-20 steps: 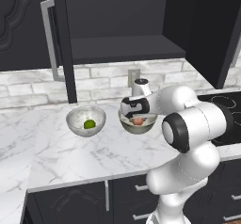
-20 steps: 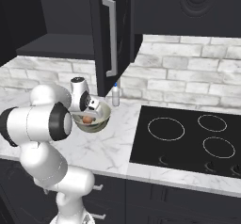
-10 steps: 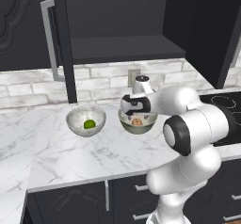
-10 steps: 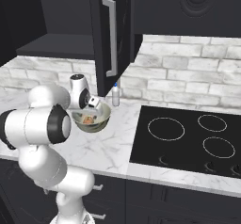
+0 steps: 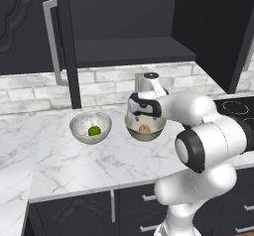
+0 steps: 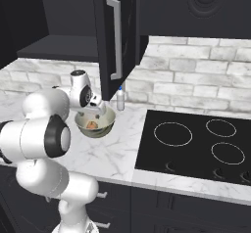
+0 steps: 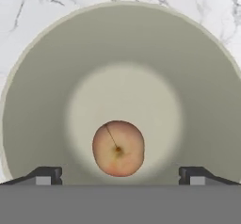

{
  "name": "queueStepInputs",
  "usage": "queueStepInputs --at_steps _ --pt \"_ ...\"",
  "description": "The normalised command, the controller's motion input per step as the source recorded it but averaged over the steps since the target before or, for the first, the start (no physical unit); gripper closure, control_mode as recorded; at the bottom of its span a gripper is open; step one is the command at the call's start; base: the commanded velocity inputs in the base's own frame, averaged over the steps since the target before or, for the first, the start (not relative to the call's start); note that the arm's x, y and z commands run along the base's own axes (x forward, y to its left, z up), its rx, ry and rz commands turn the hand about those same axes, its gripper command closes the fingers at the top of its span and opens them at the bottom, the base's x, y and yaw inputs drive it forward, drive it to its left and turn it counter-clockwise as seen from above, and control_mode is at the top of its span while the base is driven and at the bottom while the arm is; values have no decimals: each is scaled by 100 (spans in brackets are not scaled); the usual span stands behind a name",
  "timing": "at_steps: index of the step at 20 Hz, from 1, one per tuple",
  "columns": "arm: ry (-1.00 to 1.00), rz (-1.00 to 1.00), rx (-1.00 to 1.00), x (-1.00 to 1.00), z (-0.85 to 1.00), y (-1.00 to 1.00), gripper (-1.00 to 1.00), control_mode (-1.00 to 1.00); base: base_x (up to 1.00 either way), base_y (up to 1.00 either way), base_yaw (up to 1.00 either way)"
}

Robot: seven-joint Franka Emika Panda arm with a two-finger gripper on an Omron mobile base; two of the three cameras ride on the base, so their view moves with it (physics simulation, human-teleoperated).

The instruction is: Pick both bowls and place them on the counter. Then place the lime in one bowl and place the peach in the other bowl.

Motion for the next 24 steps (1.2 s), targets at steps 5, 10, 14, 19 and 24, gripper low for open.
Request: queueStepInputs --at_steps 5,10,14,19,24 --pt "-7 0 0 -31 33 -2 -100 -100 0 0 0" --pt "-16 -3 0 -59 20 0 -100 -100 0 0 0" --pt "-10 0 0 -62 18 -2 -100 -100 0 0 0" --pt "-15 0 0 -65 24 -2 -100 -100 0 0 0" --pt "-2 2 0 -60 41 -2 -100 -100 0 0 0"
